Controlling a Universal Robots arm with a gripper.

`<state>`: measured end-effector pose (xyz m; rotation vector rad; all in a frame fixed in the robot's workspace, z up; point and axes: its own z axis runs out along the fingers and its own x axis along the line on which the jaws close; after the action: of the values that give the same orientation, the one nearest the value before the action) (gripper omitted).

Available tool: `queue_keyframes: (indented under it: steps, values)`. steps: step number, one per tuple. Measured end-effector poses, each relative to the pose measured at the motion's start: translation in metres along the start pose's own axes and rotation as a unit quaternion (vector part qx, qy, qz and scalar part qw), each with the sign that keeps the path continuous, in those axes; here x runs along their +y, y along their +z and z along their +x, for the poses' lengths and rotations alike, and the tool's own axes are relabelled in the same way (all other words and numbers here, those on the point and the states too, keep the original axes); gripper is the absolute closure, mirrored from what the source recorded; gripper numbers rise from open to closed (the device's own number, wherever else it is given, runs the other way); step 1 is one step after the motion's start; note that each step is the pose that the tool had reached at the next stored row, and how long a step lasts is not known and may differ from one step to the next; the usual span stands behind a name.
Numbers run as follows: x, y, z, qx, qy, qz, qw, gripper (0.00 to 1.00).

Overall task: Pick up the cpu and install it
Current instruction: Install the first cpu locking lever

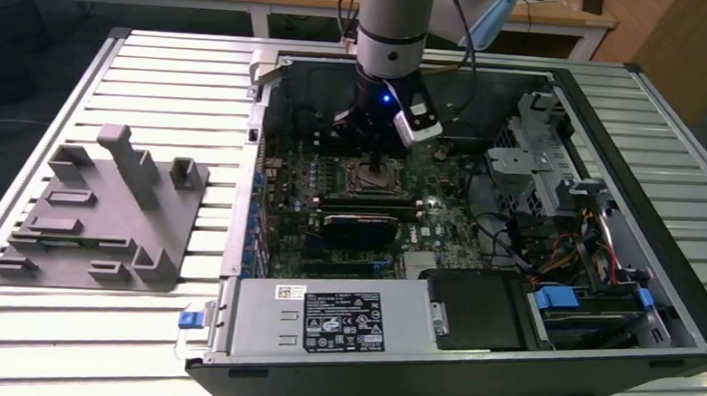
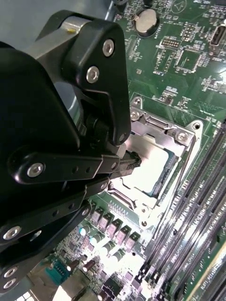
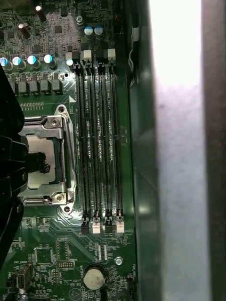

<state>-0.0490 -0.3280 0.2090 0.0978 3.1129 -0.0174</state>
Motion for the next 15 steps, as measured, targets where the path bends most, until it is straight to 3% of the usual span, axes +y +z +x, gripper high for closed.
queue_keyframes:
  steps: [10,15]
  values:
    - [-0.0051,0.0001,-0.0007,0.0001,0.004,0.0001,1.0,0.89]
    - [-0.0051,-0.0074,-0.0009,0.0,0.004,0.0001,1.0,0.89]
